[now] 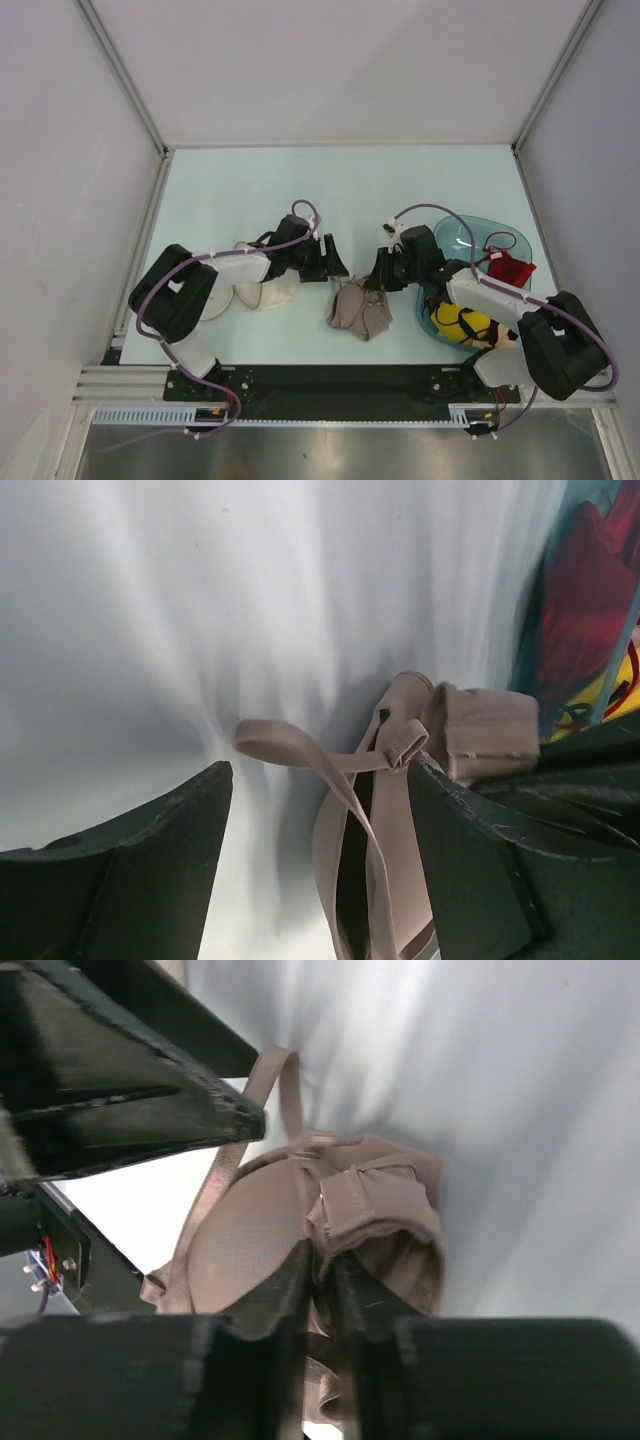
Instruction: Place the bra in the laundry bag and zip it closed
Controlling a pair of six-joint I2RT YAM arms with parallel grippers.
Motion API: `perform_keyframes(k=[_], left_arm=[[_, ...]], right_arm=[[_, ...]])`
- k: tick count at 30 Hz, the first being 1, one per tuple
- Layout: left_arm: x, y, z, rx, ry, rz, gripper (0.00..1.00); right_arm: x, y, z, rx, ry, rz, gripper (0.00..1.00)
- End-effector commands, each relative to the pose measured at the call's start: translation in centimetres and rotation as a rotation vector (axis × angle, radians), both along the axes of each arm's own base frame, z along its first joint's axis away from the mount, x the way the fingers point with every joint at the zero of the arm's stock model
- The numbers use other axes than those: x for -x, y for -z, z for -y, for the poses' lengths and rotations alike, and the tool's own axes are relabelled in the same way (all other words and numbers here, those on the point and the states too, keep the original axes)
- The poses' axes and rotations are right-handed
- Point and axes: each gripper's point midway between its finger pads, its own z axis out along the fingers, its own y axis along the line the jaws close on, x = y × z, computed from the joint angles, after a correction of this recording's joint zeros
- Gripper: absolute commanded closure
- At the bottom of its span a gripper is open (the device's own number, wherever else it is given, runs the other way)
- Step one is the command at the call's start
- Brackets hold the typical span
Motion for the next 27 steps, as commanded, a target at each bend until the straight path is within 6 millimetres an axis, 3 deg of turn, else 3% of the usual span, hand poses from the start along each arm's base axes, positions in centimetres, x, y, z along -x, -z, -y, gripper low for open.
perform_keyframes(k=[1, 5, 13, 21, 27], left_arm=[[-1.2, -0.5, 0.7, 0.036, -0.014, 0.023, 0.25], [-1.3, 0.0, 0.3, 0.014, -0.022, 0.031, 0.25], [-1.3, 0.4, 0.5, 0.013, -0.012, 0.025, 0.25], [-1.1, -0.3, -0.3, -0.008, -0.022, 0.053, 0.25], [-0.6, -0.1, -0.8, -0.023, -0.018, 0.055, 0.3]], right_arm=[[-0.5, -4.8, -1.9, -0.074, -0.092, 0.141, 0.86], [1.9, -6.7, -3.0, -0.099, -0.188, 0.163, 0.86], [7.3, -7.0, -5.7, -0.141, -0.409, 0.12, 0.84], [6.9, -2.6, -6.4, -0.095, -0.404, -0.016, 0.76], [6.4, -3.5, -6.3, -0.093, -0.361, -0.014, 0.39]])
